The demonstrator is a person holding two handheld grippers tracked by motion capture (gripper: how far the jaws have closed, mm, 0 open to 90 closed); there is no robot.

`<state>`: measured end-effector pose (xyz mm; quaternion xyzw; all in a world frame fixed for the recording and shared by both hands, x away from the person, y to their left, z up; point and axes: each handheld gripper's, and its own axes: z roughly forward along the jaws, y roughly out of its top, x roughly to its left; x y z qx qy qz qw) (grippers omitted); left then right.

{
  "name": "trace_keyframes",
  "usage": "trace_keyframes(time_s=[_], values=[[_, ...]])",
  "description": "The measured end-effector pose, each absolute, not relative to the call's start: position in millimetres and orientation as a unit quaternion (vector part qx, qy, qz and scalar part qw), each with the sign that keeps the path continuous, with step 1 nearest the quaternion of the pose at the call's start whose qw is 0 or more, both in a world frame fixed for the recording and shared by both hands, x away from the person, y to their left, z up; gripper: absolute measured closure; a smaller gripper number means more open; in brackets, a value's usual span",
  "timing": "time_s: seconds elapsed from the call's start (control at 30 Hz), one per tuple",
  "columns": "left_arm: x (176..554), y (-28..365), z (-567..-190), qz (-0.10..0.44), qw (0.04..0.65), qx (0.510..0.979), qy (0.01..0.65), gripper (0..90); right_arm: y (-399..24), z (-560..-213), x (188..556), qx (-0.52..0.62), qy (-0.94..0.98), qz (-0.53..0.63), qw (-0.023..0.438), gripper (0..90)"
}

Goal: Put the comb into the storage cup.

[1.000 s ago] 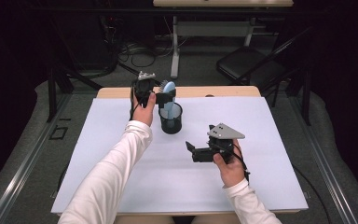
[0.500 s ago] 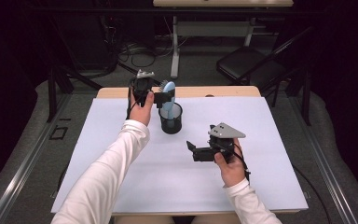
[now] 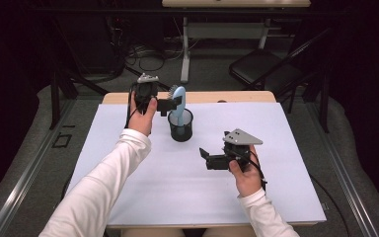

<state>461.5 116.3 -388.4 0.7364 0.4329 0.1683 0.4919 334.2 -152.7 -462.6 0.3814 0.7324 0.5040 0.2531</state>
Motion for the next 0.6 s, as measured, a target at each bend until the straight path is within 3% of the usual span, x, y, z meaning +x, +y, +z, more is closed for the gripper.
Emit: trace_keyframes(time_s=[0.6], values=[[423, 156, -374, 0.150, 0.504, 0.742, 0.416, 0.4, -155, -455, 334, 0.389, 0.732, 0.498, 0.256, 0.0]])
